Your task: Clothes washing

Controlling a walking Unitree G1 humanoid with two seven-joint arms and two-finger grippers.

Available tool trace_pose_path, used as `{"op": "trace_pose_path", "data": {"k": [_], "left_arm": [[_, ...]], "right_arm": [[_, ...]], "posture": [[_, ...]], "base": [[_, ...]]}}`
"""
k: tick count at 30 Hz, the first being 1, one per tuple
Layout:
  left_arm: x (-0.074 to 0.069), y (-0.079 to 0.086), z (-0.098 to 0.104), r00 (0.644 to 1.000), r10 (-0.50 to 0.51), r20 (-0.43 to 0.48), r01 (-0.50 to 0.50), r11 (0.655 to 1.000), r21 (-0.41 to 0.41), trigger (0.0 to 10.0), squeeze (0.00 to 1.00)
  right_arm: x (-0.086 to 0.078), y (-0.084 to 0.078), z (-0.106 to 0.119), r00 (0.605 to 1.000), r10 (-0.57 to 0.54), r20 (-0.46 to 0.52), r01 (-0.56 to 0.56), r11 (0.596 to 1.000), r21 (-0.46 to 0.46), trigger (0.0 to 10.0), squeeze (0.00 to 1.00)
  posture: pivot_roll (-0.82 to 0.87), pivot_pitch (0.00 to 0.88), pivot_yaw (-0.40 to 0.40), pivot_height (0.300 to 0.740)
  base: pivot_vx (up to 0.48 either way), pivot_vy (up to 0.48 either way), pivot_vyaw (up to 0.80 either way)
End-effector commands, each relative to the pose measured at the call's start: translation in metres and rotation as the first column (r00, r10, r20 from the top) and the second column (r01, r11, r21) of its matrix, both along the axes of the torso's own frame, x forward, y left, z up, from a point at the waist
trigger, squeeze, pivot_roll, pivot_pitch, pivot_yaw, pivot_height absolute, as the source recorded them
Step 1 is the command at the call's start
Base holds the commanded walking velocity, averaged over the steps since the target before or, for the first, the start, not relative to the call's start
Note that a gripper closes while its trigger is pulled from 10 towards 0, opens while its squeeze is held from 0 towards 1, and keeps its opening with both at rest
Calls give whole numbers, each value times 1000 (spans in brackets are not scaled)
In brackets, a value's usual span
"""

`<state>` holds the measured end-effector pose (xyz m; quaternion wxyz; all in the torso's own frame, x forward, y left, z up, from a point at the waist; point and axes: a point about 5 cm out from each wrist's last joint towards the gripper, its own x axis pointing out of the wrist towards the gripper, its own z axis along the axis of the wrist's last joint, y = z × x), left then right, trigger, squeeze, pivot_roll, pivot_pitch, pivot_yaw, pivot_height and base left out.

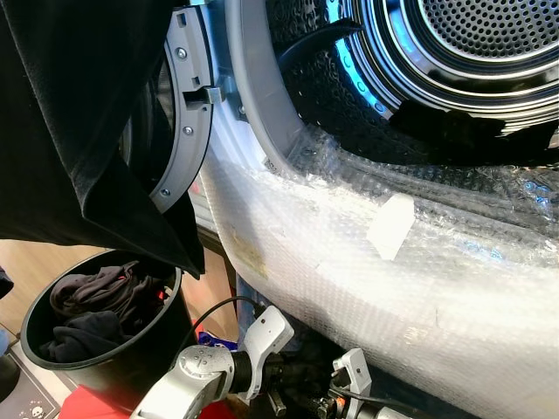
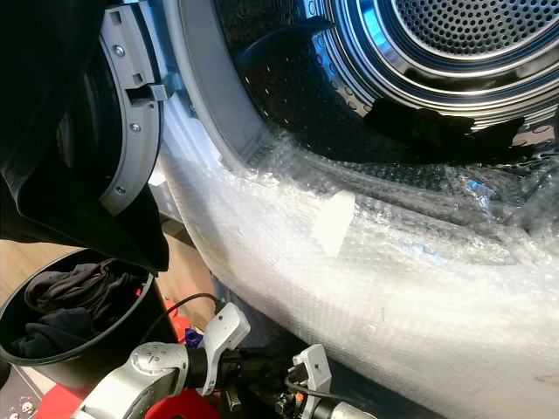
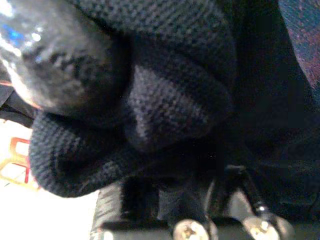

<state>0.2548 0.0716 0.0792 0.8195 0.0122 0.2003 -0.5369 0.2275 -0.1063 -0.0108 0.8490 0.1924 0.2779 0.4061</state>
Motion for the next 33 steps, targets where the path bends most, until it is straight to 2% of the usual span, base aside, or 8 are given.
{"op": "trace_pose_path", "data": {"k": [1,5,7,8,9,10,11,33], "left_arm": [[0,2,9,1000,2,11,-2,999,-41,0,0],[0,5,9,1000,9,3,-9,999,-42,2588,0],[-1,6,11,1000,7,1,-7,999,-44,3333,0],[0,7,12,1000,13,1,-12,999,-45,4471,0],[0,8,12,1000,17,0,-17,999,-44,8980,0],[0,9,12,1000,19,0,-19,999,-43,8980,0],[0,10,11,1000,23,1,-23,999,-40,10000,0],[-5,23,12,998,52,-25,-53,998,-28,10000,0]], "right_arm": [[0,-3,0,999,-32,-2,32,999,8,0,0],[1,-4,0,999,-39,-3,39,999,10,0,0],[1,-3,1,999,-32,-1,32,999,14,0,0],[1,-2,1,999,-33,1,33,999,18,0,0],[2,-2,1,999,-35,2,35,999,20,0,0],[2,-2,1,999,-37,2,37,999,21,0,0],[2,-2,1,999,-37,2,37,999,22,0,0],[3,-8,1,999,-54,5,54,998,15,0,0]], "posture": [[-9,10,45,740],[-4,21,41,740],[-3,27,44,740],[-3,27,44,740],[-3,27,44,740],[-3,27,44,740],[-3,27,44,740],[-2,17,53,740]], "base": [[0,0,0],[0,0,0],[0,0,0],[0,0,0],[0,0,0],[0,0,0],[0,0,0],[0,0,0]]}}
